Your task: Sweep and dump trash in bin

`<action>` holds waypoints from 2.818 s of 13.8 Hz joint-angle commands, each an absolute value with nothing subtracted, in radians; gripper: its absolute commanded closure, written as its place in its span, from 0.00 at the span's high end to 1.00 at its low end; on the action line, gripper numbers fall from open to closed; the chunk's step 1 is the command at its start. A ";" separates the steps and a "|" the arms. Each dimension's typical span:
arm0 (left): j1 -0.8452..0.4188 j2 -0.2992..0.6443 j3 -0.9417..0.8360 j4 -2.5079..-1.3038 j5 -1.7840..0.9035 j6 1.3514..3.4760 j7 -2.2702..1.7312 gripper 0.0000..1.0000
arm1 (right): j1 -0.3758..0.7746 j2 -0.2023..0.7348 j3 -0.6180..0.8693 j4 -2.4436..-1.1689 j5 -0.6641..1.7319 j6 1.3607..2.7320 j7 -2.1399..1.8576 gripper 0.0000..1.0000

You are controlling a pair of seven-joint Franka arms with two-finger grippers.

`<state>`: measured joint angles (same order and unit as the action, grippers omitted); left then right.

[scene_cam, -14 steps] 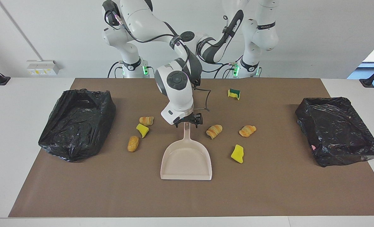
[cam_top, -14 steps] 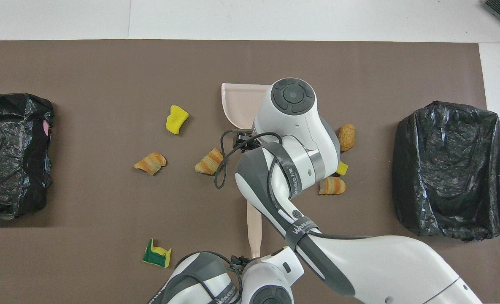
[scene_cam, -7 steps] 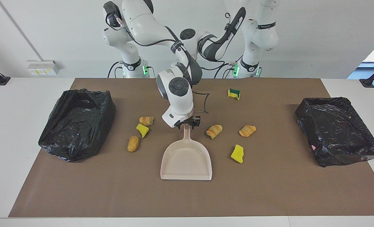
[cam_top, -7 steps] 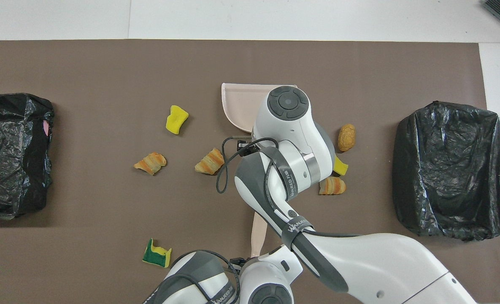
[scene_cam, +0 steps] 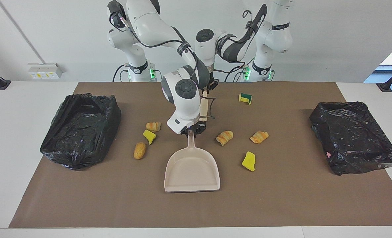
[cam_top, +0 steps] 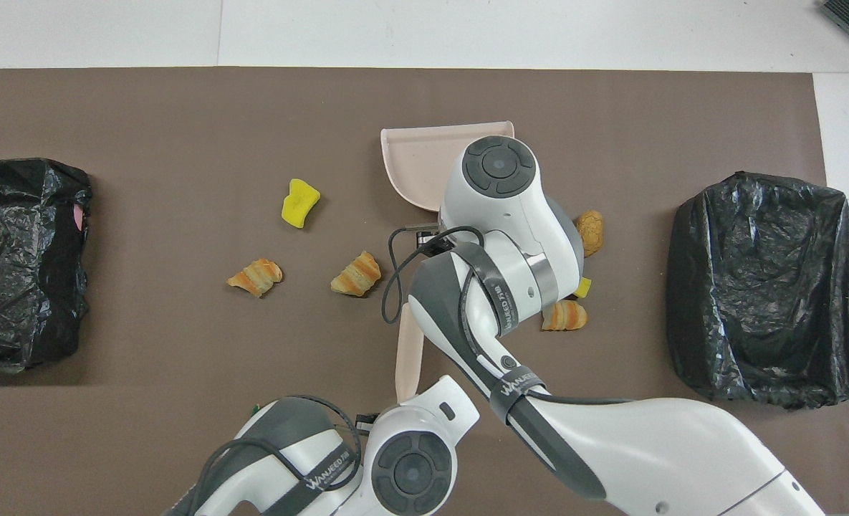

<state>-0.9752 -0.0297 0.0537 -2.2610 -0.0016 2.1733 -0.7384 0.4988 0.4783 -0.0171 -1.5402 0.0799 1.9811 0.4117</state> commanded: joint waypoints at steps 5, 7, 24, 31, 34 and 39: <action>-0.734 0.009 0.046 -2.252 0.009 2.171 -0.517 0.00 | 0.332 0.304 -0.012 -1.568 0.081 1.746 -0.269 0.00; -0.657 0.006 0.046 -2.249 0.021 2.160 -0.435 0.00 | 0.281 0.287 -0.014 -1.566 0.064 1.675 -0.508 0.00; -0.640 -0.380 0.028 -2.393 0.014 1.641 -0.976 0.00 | 0.466 0.181 0.002 -1.963 -0.129 1.940 -0.884 0.00; -0.738 -0.391 0.028 -2.506 -0.191 1.689 -1.527 0.00 | 0.520 0.141 0.000 -2.080 -0.146 2.097 -0.765 0.00; -0.755 -0.382 0.029 -2.557 -0.236 1.761 -1.610 0.00 | 0.520 0.134 0.000 -2.094 -0.176 2.085 -0.827 0.00; -0.691 -0.292 0.038 -2.528 -0.270 1.934 -1.562 0.00 | 0.519 0.132 0.000 -2.105 -0.204 2.085 -0.827 0.00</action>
